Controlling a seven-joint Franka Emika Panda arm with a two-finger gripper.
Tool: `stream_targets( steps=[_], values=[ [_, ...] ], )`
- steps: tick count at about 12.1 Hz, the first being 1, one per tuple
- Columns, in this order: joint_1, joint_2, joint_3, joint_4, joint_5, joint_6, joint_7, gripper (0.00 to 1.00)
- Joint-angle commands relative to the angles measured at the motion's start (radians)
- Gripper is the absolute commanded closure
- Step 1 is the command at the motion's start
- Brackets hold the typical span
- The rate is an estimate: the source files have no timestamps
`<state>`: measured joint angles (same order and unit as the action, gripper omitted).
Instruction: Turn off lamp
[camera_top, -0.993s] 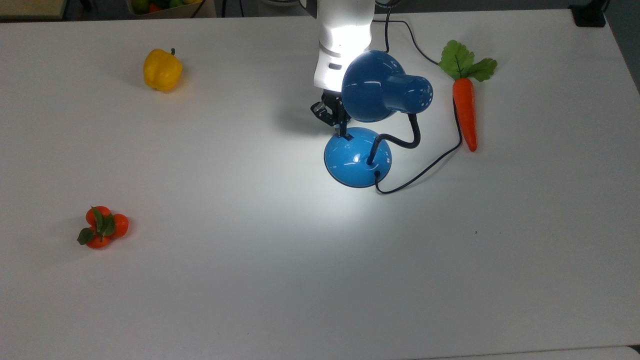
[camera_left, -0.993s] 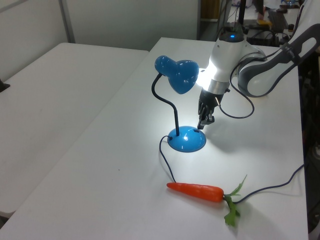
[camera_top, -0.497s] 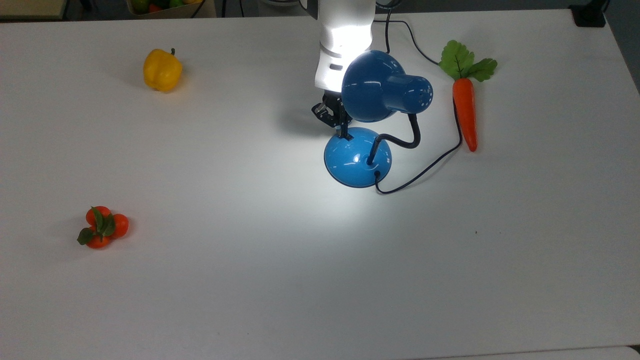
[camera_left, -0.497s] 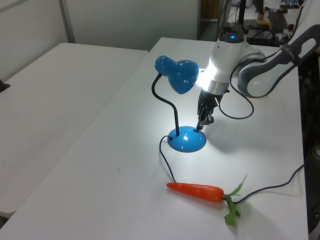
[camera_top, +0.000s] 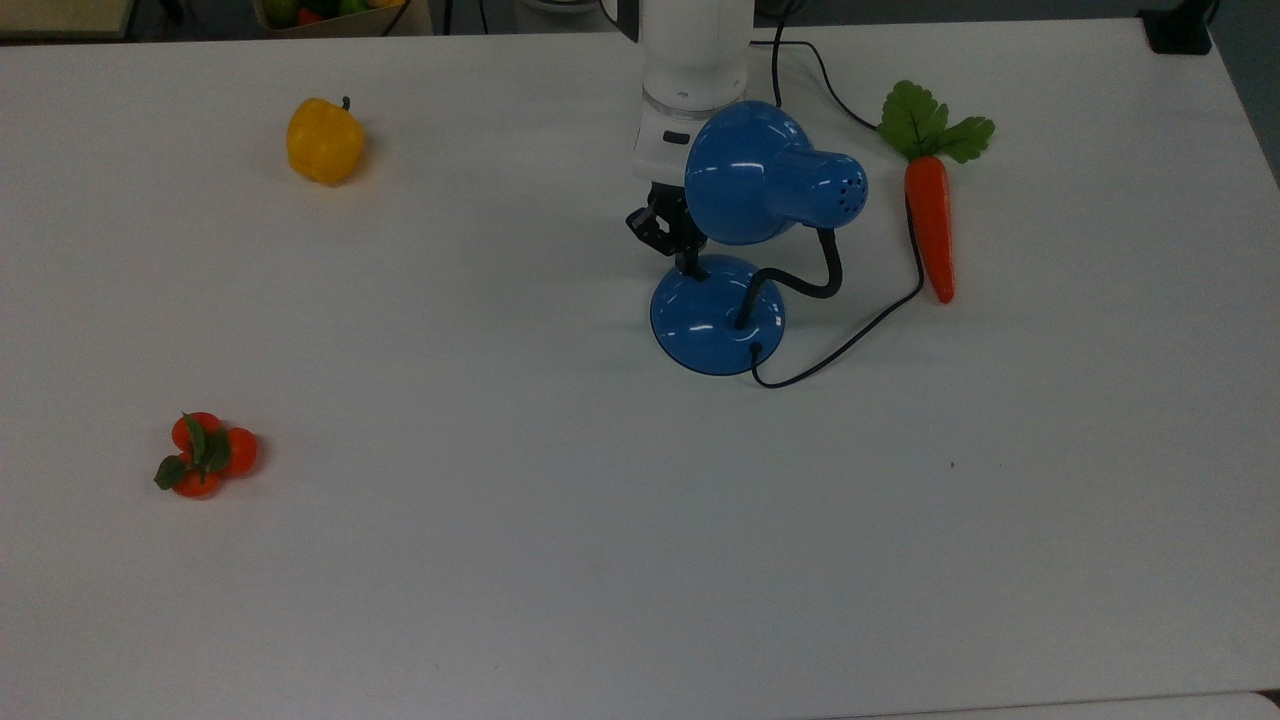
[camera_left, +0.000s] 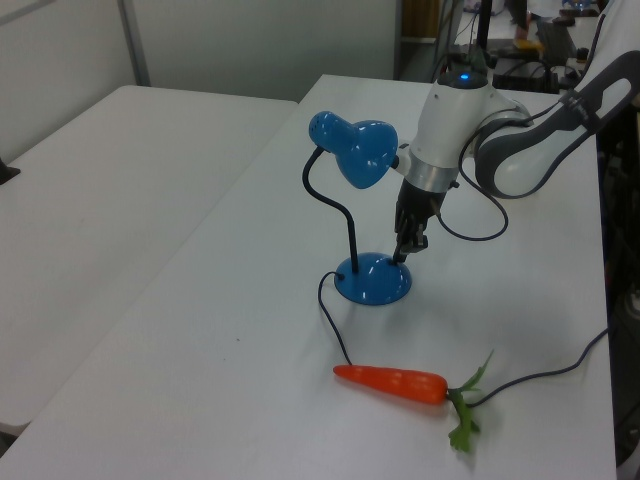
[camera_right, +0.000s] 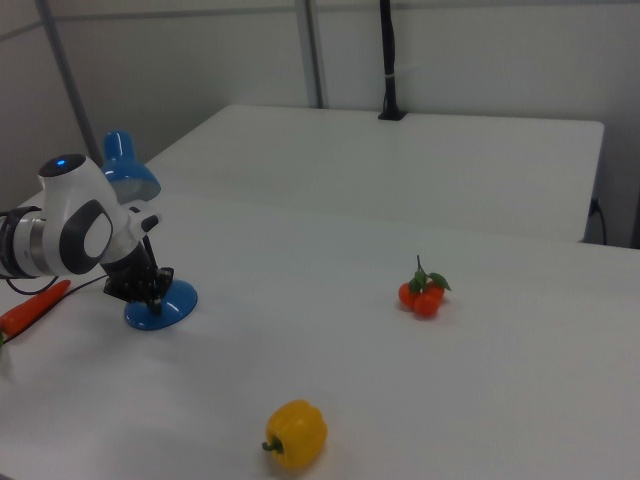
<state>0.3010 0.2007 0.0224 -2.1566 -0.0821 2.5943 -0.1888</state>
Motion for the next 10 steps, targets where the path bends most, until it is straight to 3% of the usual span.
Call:
stream_targets(
  steps=[1, 8, 10],
  values=[
    [0.001, 0.017, 0.008, -0.012, 0.004, 0.021, -0.017, 1.0],
    [-0.014, -0.027, 0.007, 0.012, 0.005, -0.173, 0.006, 1.0],
    [-0.032, -0.033, 0.004, 0.068, 0.002, -0.305, 0.107, 1.0]
  ],
)
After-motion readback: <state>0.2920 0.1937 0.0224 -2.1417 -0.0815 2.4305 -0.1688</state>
